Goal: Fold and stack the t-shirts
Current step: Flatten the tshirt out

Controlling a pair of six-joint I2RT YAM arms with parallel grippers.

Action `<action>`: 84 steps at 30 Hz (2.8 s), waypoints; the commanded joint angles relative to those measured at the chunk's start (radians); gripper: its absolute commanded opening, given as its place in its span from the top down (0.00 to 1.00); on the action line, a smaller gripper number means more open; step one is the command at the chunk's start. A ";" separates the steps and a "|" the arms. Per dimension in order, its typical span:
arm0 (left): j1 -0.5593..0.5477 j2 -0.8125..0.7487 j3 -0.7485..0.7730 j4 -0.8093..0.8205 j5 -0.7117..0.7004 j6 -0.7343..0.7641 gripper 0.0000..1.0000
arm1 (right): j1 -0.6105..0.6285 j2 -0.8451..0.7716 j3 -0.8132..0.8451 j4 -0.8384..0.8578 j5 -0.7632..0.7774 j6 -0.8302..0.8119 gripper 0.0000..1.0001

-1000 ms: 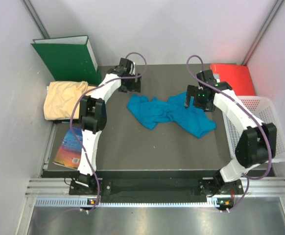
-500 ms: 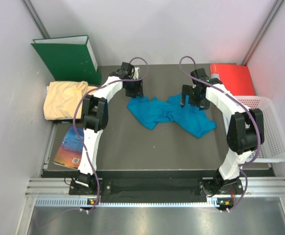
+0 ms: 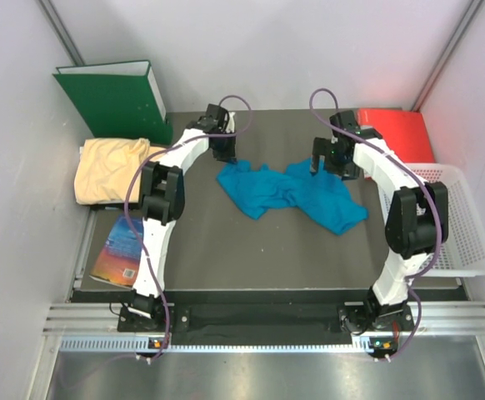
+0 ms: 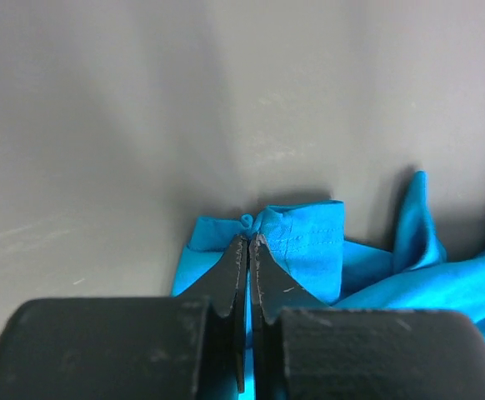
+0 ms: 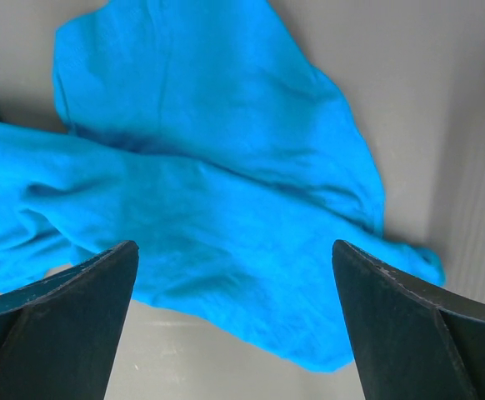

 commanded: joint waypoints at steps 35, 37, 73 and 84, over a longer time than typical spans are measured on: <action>0.057 -0.542 -0.149 0.056 -0.212 -0.073 1.00 | 0.004 0.547 0.416 0.259 0.060 -0.062 0.86; 0.057 -0.542 -0.149 0.053 -0.245 -0.071 1.00 | 0.010 0.531 0.407 0.265 0.057 -0.069 1.00; 0.043 -0.829 -0.701 -0.250 -0.480 -0.248 0.01 | 0.001 -0.218 -0.234 0.029 -0.004 -0.035 1.00; 0.055 -0.325 -0.295 -0.163 -0.433 -0.202 0.04 | -0.001 -0.115 -0.173 0.088 -0.012 -0.042 1.00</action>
